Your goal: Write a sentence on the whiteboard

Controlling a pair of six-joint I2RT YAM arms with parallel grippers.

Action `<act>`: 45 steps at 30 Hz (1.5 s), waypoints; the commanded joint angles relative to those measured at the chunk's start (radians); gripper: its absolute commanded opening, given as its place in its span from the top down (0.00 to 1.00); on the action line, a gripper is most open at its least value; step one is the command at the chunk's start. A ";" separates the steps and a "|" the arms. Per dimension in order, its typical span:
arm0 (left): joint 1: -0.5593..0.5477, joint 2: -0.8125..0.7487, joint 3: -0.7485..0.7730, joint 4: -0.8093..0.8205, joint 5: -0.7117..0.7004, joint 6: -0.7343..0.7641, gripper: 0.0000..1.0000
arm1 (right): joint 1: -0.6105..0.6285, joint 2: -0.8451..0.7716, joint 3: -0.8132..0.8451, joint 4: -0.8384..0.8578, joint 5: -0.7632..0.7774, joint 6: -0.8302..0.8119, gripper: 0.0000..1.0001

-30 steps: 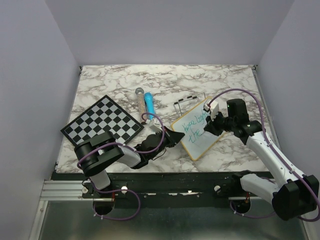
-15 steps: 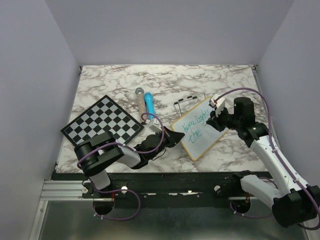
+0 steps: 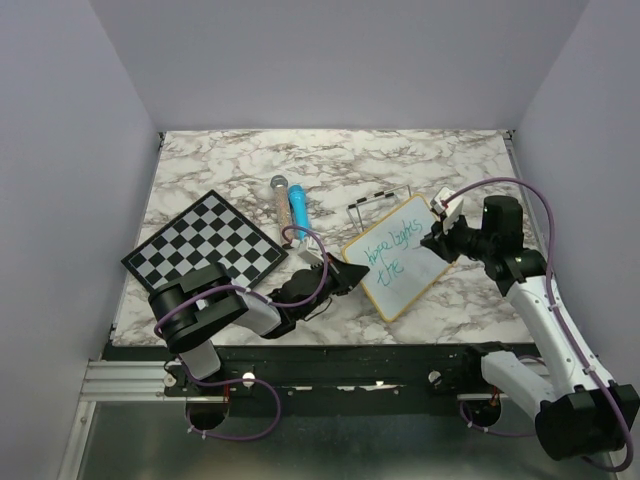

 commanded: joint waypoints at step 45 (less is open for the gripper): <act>-0.003 -0.007 -0.002 0.093 0.028 0.023 1.00 | -0.105 0.040 -0.001 -0.113 -0.209 -0.134 0.99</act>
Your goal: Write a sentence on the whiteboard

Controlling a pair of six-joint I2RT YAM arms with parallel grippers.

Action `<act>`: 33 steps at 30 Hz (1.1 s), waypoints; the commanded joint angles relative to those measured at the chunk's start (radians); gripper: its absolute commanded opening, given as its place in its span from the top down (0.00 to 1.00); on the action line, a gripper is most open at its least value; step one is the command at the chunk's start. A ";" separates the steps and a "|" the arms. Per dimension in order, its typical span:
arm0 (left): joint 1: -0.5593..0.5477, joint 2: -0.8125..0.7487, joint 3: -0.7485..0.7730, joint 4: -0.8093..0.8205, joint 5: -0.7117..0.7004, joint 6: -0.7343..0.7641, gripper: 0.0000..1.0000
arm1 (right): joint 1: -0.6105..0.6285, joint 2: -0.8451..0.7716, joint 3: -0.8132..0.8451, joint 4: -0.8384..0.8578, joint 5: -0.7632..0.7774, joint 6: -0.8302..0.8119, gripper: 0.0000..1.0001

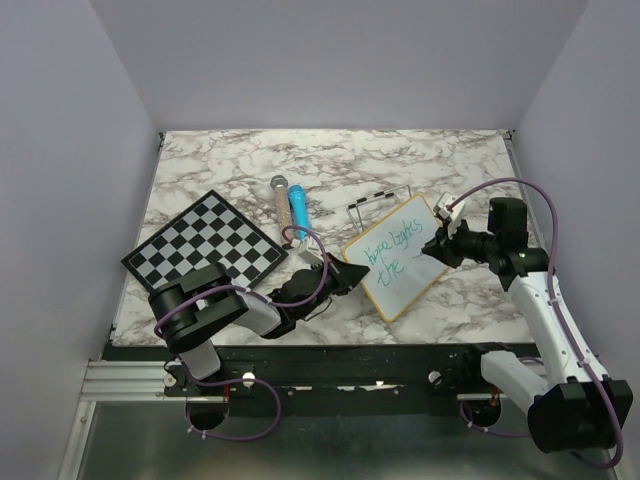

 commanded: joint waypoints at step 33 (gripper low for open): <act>-0.004 -0.007 0.010 0.085 0.034 0.017 1.00 | 0.007 0.090 -0.019 0.076 -0.073 -0.119 0.99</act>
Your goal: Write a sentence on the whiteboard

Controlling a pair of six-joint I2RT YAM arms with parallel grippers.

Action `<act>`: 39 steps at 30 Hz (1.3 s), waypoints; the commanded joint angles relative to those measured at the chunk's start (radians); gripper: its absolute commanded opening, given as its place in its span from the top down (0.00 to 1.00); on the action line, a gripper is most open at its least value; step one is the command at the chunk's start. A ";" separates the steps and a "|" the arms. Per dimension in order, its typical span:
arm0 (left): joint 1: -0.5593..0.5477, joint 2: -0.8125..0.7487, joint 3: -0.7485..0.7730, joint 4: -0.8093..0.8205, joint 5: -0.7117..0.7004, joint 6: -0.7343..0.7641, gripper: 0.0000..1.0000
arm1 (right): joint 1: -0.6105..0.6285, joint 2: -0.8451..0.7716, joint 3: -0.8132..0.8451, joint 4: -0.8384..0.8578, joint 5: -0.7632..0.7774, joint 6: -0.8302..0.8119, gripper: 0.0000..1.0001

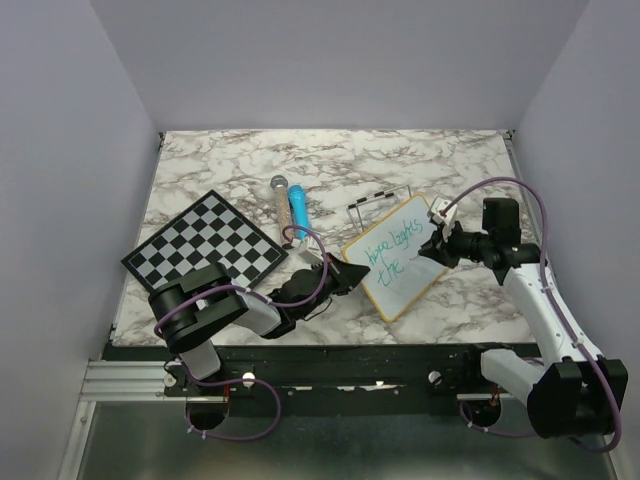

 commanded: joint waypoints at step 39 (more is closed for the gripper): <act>-0.004 -0.003 0.016 0.075 0.034 0.017 1.00 | 0.064 0.024 -0.036 -0.022 0.056 -0.036 0.99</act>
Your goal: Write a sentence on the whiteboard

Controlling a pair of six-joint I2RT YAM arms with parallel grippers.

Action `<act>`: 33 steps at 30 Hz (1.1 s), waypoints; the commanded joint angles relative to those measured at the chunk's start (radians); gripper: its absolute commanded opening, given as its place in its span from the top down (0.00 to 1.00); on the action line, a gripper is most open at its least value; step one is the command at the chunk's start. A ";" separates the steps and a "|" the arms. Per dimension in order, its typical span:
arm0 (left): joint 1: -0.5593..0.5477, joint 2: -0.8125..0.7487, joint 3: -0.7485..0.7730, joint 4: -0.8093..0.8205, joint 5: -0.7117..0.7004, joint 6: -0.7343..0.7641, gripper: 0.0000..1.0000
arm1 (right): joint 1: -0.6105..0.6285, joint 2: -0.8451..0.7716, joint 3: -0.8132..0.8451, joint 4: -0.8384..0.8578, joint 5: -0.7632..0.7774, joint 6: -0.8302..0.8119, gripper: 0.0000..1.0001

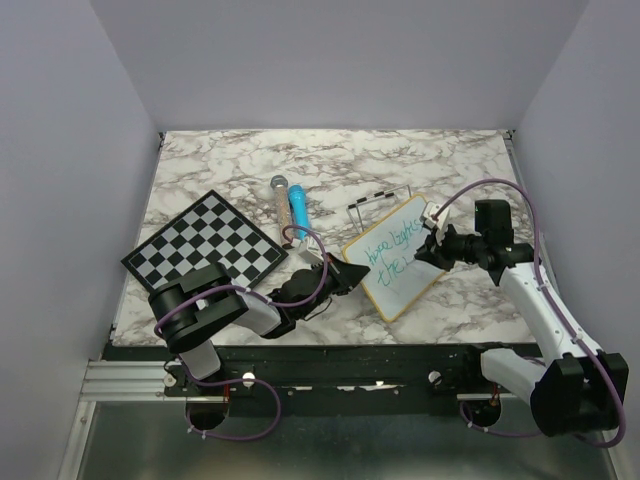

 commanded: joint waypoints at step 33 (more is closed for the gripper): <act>-0.003 0.002 0.011 0.083 0.033 0.013 1.00 | 0.007 0.049 0.036 0.060 0.073 0.063 1.00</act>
